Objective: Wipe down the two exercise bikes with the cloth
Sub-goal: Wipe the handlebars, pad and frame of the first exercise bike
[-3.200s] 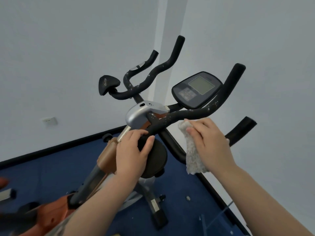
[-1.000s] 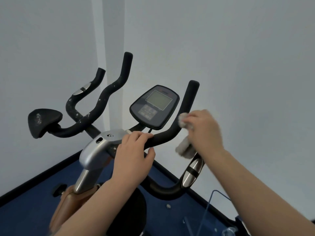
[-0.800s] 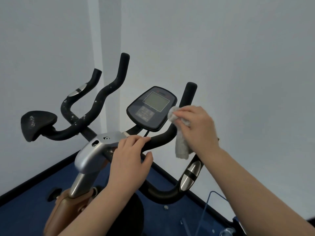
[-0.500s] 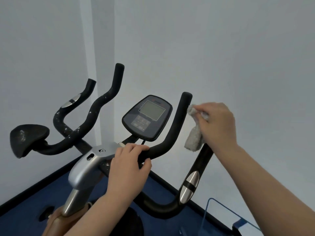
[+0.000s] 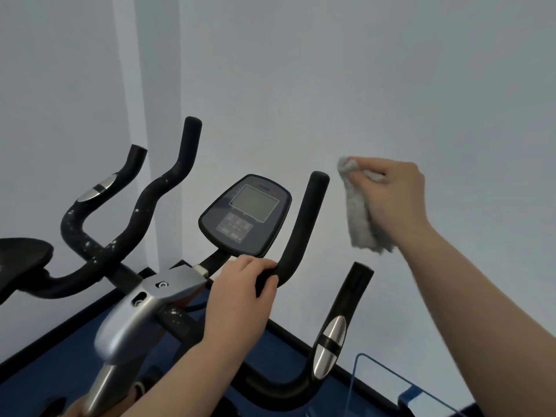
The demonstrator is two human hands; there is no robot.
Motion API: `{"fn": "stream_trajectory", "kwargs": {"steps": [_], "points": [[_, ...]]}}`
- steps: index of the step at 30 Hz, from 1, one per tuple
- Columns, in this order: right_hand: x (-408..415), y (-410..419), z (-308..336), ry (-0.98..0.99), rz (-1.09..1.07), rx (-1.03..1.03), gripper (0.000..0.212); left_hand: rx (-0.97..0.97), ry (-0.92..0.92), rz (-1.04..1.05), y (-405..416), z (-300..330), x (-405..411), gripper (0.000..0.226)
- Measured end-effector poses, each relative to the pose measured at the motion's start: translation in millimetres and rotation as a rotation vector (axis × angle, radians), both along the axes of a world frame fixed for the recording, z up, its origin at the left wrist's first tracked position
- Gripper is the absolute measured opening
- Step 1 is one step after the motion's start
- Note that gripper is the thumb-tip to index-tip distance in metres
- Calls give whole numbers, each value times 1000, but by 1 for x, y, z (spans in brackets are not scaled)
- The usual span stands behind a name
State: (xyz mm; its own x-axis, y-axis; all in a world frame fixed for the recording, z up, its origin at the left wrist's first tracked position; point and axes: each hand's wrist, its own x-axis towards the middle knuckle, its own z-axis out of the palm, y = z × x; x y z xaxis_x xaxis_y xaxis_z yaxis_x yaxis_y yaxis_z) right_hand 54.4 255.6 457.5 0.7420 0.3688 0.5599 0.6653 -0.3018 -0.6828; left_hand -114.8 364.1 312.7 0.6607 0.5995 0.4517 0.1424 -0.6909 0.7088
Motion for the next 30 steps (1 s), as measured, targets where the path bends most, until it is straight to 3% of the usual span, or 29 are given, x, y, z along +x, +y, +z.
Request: {"fn": "stream_trajectory", "kwargs": {"steps": [3,8,12,16,20,24,27,30], "points": [[-19,28,-18,81,48,104,11,-4,6,-12,1,-1,0,20],[-17,15,-43,115,-122,8,12,-6,2,-21,1,-3,0,22],[-24,29,-39,156,-104,272,16,0,-6,-15,2,-4,0,22],[-37,46,-53,91,-135,300,23,6,5,-4,2,-3,1,21],[-46,41,-78,158,-210,210,22,-11,4,-6,3,-3,2,19],[-57,27,-89,202,-151,-7,18,-65,-8,-12,4,-1,3,16],[-63,16,-74,-28,-131,-372,17,-98,3,-21,4,0,0,16],[-64,23,-38,-395,-119,-314,22,-177,2,-25,5,4,-6,19]]}}
